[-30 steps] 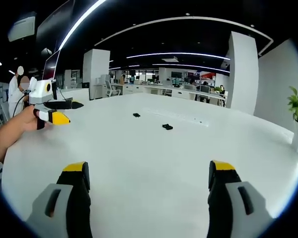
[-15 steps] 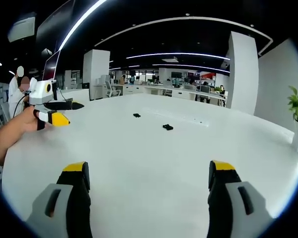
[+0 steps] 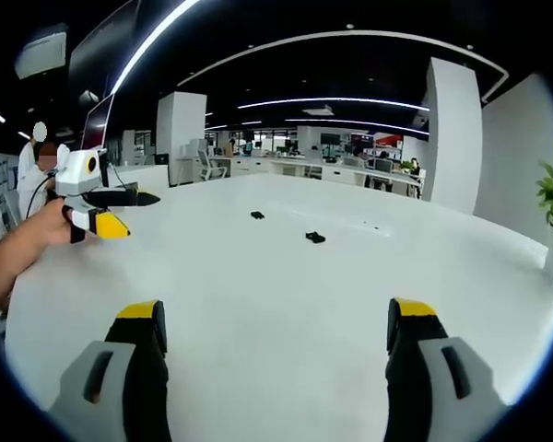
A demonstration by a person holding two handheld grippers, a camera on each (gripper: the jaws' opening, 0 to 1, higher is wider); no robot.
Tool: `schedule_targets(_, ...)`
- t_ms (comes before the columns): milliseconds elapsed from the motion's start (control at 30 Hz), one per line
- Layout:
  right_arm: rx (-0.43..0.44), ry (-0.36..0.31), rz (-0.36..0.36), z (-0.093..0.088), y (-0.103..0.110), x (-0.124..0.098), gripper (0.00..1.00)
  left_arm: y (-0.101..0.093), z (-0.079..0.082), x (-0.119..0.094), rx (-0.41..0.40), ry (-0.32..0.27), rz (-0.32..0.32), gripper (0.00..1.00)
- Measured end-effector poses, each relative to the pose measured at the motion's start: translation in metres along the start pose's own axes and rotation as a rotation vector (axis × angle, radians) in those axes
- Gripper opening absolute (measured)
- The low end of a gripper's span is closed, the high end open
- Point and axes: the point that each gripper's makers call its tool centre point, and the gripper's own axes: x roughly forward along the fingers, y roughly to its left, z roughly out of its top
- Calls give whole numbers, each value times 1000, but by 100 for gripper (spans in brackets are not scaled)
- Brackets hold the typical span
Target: Snap the two parts of the plastic buckle together until the buckle closes and remains connected.
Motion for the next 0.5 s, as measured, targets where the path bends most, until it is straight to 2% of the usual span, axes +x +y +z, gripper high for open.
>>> schedule_targets(33, -2, -1, -3, 0, 1, -1, 100, 1, -7, 1, 10, 38, 7, 99)
schedule_targets(100, 2, -18, -20, 5, -1, -3, 100, -6, -6, 2, 19, 37, -7, 99)
schedule_targets(233, 14, -21, -4, 7, -1, -2, 100, -13, 1, 0, 8, 15, -20, 99)
schedule_targets(333, 20, -26, 8, 8, 2, -4, 100, -10, 3, -1, -2, 6, -20, 99)
schedule_targets(400, 28, -47, -2, 13, -1, -6, 100, -5, 7, -1, -37, -20, -14, 99)
schedule_targets(500, 38, -51, -10, 14, -6, -10, 100, -2, 10, -4, -65, -22, -26, 99)
